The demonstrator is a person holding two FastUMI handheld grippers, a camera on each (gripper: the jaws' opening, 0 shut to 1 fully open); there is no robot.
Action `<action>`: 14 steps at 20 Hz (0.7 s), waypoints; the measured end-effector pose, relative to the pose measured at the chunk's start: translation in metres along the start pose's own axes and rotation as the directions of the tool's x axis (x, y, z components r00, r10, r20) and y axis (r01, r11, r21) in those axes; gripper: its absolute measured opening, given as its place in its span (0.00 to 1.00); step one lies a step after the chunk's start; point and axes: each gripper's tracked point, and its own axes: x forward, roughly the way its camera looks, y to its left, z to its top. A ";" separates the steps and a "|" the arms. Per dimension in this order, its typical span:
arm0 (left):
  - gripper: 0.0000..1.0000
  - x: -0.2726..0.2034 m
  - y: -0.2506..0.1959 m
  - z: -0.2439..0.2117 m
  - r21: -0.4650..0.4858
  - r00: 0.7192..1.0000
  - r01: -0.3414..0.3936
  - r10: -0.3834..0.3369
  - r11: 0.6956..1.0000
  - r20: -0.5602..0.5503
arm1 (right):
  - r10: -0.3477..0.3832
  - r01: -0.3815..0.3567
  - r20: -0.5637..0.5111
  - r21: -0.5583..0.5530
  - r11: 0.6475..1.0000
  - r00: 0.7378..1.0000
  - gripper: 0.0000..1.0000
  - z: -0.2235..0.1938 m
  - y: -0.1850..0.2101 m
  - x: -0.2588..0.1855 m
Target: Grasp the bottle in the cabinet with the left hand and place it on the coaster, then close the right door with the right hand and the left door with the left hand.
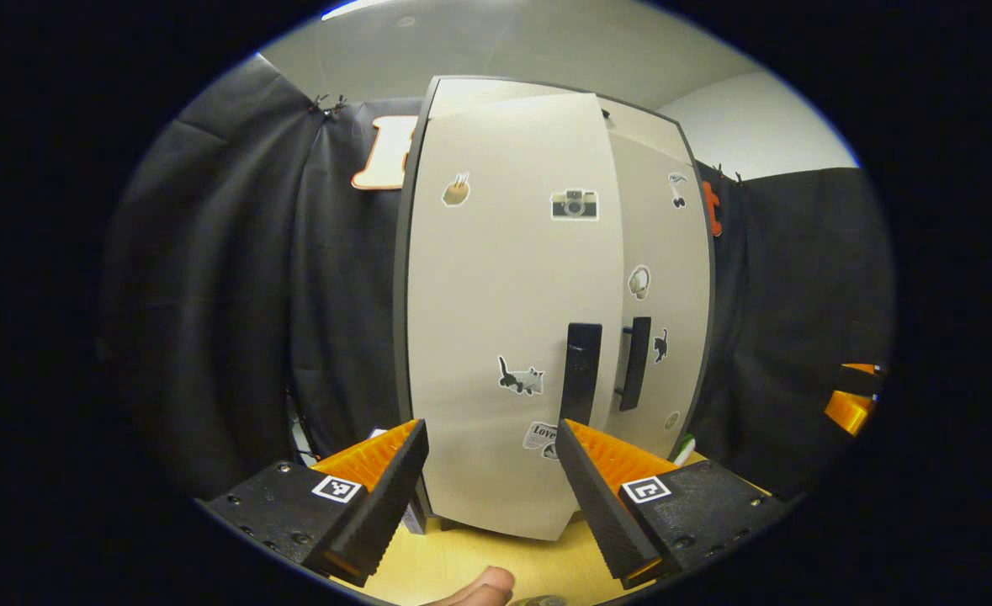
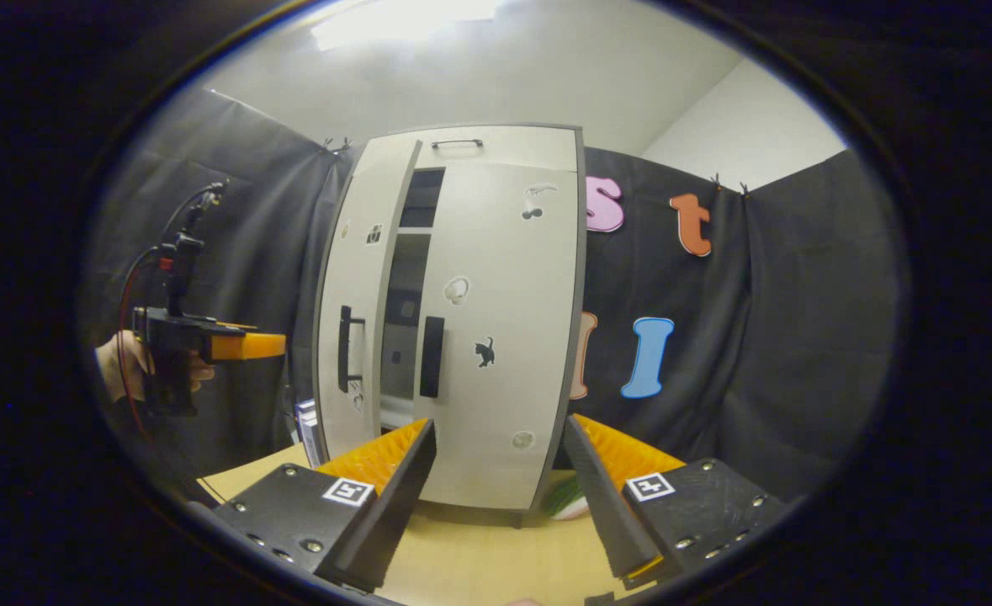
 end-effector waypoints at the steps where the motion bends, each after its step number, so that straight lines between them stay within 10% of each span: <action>1: 0.96 -0.010 0.000 0.003 0.017 1.000 -0.023 0.023 1.000 0.010 | -0.016 0.016 -0.003 -0.004 1.000 1.000 0.94 -0.002 -0.001 -0.003; 14: 0.96 -0.099 -0.037 0.007 0.051 1.000 -0.031 0.031 0.998 0.004 | 0.037 -0.038 0.021 0.040 0.998 0.999 0.93 0.012 0.060 -0.029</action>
